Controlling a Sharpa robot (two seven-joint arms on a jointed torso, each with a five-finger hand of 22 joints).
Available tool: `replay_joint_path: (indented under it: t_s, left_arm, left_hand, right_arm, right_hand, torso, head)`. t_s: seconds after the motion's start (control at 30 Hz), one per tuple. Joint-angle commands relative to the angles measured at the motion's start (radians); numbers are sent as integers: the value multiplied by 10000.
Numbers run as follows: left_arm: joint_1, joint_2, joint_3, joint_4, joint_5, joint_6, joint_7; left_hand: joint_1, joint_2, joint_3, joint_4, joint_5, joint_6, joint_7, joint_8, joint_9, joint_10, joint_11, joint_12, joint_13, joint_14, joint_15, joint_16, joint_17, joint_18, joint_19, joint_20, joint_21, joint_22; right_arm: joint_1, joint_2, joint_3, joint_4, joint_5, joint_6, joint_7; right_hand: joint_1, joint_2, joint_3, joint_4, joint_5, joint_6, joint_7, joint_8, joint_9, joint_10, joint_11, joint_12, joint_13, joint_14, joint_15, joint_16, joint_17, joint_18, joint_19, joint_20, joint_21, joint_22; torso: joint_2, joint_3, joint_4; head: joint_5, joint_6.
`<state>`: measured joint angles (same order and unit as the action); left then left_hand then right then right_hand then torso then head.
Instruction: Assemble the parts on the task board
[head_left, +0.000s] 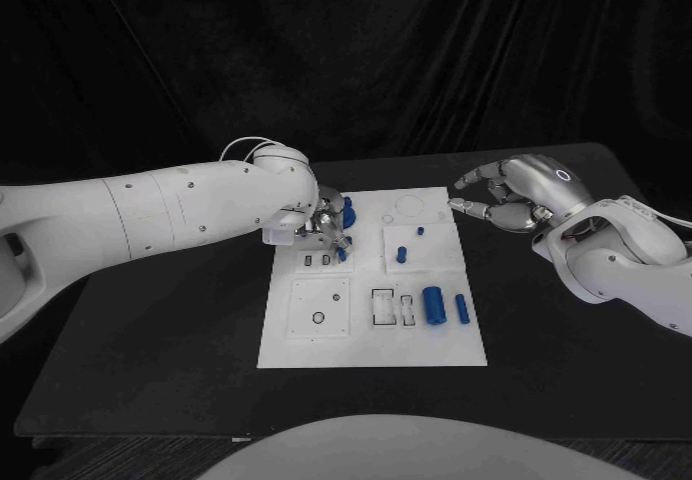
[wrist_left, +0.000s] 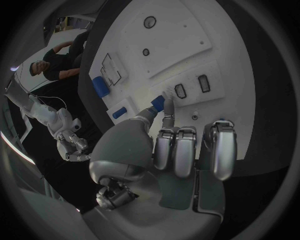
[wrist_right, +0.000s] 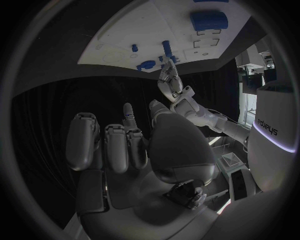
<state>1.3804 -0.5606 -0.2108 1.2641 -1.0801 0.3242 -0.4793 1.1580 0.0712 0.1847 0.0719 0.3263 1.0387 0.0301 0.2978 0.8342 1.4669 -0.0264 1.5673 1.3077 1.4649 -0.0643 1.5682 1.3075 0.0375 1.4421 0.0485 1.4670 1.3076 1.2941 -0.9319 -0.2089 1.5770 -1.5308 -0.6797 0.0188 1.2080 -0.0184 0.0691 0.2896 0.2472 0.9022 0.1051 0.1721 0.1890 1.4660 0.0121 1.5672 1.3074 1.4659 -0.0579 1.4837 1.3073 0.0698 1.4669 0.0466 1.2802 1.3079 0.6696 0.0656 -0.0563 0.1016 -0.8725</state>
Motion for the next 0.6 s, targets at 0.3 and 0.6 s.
replay_joint_path:
  t_s: [0.3, 0.6]
  left_arm:
    - [-37, -37, -8, 46, 9, -224, 172]
    - [-37, -112, -8, 101, 9, -305, 179]
  left_hand:
    - [-232, -144, 311, -48, 12, 14, 17, -91, 108, 1039, -62, 35, 2631, 1059, -80, 26, 2633, 74, -56, -71, -83, 1326]
    - [-338, -211, 540, -118, -6, -51, 34, -151, 169, 1039, -45, 35, 2631, 1059, -64, 26, 2633, 86, -96, -60, -130, 1296]
  right_arm:
    - [-42, 8, 7, -20, -16, 37, -195]
    - [-49, -11, 7, -13, -16, 49, -194]
  right_hand:
    - [68, 88, -24, -39, 74, 66, 9, 20, -12, 1048, 75, 36, 2634, 762, 69, -61, 1282, -39, 45, 77, -113, 1748]
    - [93, 86, -22, -45, 76, 88, 10, 29, -12, 1048, 81, 36, 2634, 751, 75, -92, 1238, -28, 27, 83, -165, 1733]
  torso:
    - [-1, -2, 3]
    - [5, -1, 6]
  head:
    - [56, -1]
    - [89, -1]
